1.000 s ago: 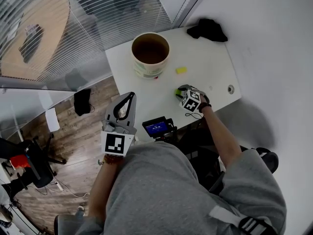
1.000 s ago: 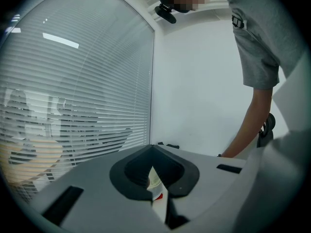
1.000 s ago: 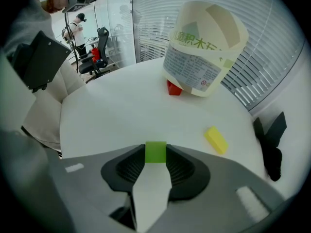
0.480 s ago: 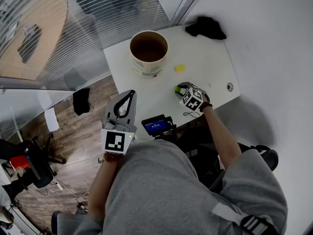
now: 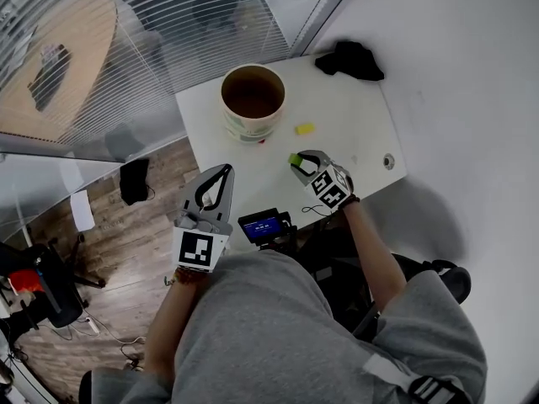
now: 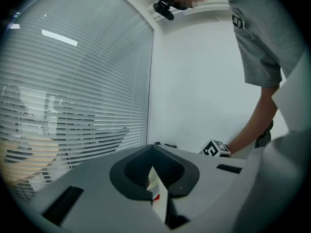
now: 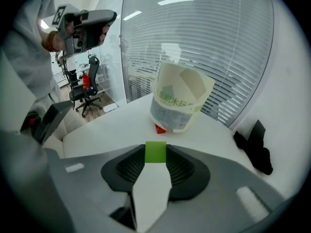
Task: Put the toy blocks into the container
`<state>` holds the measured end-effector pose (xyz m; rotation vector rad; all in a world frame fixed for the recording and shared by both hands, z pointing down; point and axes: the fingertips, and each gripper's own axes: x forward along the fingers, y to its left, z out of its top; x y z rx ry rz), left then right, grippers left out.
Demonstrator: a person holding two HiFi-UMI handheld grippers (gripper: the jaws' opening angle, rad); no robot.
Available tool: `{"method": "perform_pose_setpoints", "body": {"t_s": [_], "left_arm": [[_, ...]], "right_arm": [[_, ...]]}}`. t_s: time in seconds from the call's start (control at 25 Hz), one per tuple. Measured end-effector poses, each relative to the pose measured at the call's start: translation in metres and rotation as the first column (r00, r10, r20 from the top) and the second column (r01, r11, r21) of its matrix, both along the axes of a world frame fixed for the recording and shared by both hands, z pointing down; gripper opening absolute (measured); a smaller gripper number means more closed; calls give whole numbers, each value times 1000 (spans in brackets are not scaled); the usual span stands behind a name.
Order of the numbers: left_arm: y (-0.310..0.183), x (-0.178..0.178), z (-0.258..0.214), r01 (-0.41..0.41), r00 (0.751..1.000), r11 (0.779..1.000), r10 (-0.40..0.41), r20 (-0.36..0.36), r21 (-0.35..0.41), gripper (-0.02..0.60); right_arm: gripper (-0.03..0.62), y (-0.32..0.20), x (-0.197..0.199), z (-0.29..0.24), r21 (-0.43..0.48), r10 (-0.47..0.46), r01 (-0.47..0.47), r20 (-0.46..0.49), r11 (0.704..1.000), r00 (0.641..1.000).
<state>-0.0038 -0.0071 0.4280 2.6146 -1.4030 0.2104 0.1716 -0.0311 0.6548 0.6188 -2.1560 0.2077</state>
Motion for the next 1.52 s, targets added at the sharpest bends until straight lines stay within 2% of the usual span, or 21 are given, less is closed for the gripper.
{"method": "perform_pose_setpoints", "body": {"t_s": [0.32,0.68,1.52], "left_arm": [[-6,-1,-9,0,1000,1000,0,-8,12,-3],[-9,-9,-13,7,1000,1000,-6,-10,24,-3],[-13,-19,-13,32,999,999,-31,-26,25,-3]], "right_arm": [[143,-23,-18,-61,107,25,-36,101,994,995],[143,-48,-41,-129,219,17,-62,201,974,979],[143,-79,-68,-189,343,-63,-15,217,939,974]]}}
